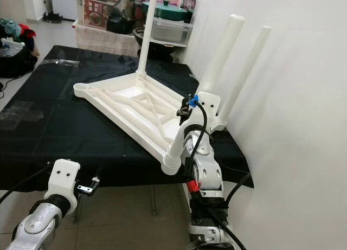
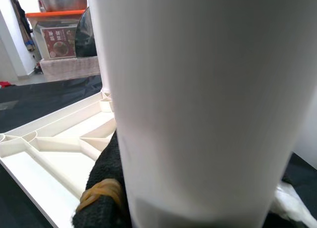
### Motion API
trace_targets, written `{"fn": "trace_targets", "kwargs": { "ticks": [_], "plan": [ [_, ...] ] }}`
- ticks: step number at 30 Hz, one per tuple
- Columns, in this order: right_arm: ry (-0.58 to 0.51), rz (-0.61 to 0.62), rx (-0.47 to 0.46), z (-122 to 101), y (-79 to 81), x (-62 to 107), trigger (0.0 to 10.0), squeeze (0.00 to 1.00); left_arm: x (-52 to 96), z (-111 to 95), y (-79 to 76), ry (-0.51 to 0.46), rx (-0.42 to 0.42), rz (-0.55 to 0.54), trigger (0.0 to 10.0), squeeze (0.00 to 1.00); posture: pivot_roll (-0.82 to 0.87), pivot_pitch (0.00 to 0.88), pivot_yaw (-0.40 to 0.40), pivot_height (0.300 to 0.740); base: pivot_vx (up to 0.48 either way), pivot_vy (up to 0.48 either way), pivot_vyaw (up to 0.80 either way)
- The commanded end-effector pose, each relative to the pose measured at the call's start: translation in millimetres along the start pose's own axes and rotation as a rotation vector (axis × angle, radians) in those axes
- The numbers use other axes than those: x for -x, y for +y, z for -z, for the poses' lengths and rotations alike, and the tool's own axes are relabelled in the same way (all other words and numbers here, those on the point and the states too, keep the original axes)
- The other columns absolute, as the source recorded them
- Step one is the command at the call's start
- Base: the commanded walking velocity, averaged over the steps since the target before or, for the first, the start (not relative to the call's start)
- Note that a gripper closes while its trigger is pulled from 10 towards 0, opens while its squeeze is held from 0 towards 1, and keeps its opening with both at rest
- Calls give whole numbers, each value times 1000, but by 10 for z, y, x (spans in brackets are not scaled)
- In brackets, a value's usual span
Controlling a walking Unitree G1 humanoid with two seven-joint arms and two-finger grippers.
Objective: Building children table
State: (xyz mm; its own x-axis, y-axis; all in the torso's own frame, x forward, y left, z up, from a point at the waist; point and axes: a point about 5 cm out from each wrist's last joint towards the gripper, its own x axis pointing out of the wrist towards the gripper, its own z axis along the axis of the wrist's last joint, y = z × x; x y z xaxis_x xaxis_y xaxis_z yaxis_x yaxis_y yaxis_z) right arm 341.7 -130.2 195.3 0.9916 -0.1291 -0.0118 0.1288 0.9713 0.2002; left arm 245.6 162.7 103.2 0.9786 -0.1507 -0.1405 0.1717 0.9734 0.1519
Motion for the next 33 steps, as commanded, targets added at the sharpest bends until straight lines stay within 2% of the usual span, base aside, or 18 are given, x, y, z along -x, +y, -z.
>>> {"fn": "trace_targets", "kwargs": {
  "ticks": [1, 33],
  "plan": [
    [263, 66, 34, 609, -200, 68, 10000, 0, -14, -26, -50, -17, 15, 21, 10000, 0, 151, 0, -168, 740, 352, 0, 0],
    [259, 51, 39, 613, -195, 41, 10000, 0, -8, -55, -54, -37, 25, 44, 10000, 12, 154, 0, -176, 740, 405, 0, 0]
  ]
}}
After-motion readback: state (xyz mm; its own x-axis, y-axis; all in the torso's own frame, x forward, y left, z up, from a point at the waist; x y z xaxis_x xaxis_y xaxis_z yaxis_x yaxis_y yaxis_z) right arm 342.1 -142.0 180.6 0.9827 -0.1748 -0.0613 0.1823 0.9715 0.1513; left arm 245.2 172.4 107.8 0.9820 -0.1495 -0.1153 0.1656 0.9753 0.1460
